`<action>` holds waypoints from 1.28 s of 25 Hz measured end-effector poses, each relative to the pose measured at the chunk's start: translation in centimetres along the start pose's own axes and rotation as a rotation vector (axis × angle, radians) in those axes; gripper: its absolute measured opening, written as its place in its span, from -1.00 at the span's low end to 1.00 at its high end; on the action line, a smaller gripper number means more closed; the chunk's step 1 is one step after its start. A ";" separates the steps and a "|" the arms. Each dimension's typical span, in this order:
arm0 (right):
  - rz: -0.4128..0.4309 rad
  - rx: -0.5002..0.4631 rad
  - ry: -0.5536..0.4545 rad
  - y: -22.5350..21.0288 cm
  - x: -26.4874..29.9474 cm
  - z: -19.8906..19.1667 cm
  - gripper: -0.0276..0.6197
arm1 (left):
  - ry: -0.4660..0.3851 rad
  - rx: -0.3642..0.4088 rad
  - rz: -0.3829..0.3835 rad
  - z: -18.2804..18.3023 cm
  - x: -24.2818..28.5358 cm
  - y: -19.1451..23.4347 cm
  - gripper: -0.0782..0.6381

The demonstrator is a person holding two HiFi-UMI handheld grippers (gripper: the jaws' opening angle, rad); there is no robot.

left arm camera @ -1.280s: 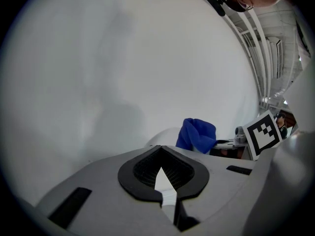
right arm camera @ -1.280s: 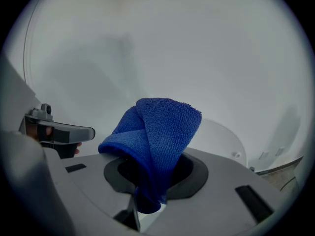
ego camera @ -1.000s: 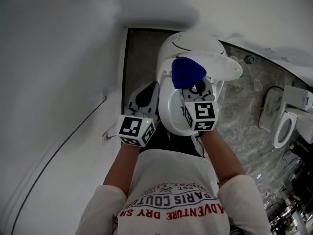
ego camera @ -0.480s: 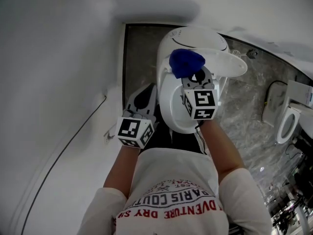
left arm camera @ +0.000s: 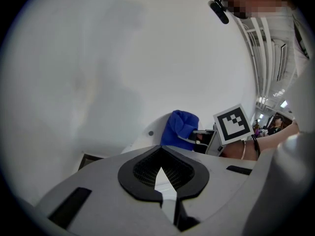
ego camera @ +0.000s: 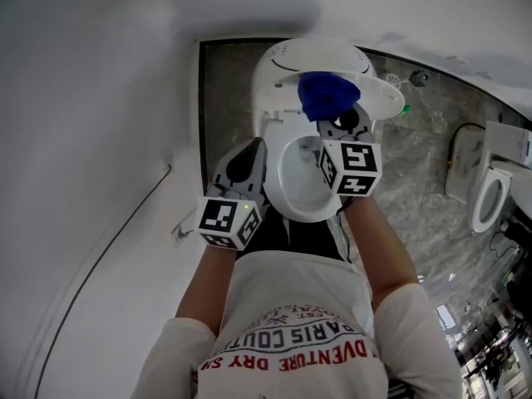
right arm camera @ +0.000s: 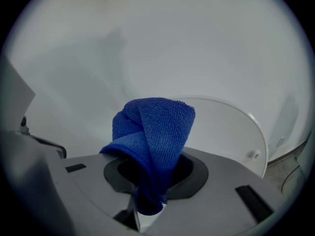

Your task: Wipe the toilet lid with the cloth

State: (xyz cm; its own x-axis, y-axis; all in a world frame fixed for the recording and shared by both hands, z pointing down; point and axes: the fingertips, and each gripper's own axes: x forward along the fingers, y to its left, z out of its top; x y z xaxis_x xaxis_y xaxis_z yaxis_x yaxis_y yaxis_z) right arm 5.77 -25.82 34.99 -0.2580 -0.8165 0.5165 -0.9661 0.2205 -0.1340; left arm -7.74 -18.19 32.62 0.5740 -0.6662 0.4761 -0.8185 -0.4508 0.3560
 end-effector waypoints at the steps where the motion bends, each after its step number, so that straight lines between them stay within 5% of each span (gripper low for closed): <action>1: -0.008 -0.002 -0.003 -0.6 -0.3 0.1 -0.64 | 0.005 0.000 -0.006 -0.3 0.3 -0.5 -0.76; 20: -0.185 0.021 0.004 -14.1 -6.9 -2.1 -0.64 | 0.043 0.030 -0.089 -2.8 4.6 -9.0 -0.76; 32: -0.237 0.054 0.034 -16.1 -11.7 -5.2 -0.64 | 0.023 0.052 -0.098 -4.2 5.1 -11.9 -0.76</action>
State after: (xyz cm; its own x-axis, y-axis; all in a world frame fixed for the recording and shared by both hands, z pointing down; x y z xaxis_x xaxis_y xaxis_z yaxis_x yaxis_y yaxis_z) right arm 24.41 -17.01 35.49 -0.0246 -0.8236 0.5667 -0.9987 -0.0047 -0.0503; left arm 4.97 -13.74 34.14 0.6511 -0.6039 0.4597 -0.7583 -0.5434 0.3602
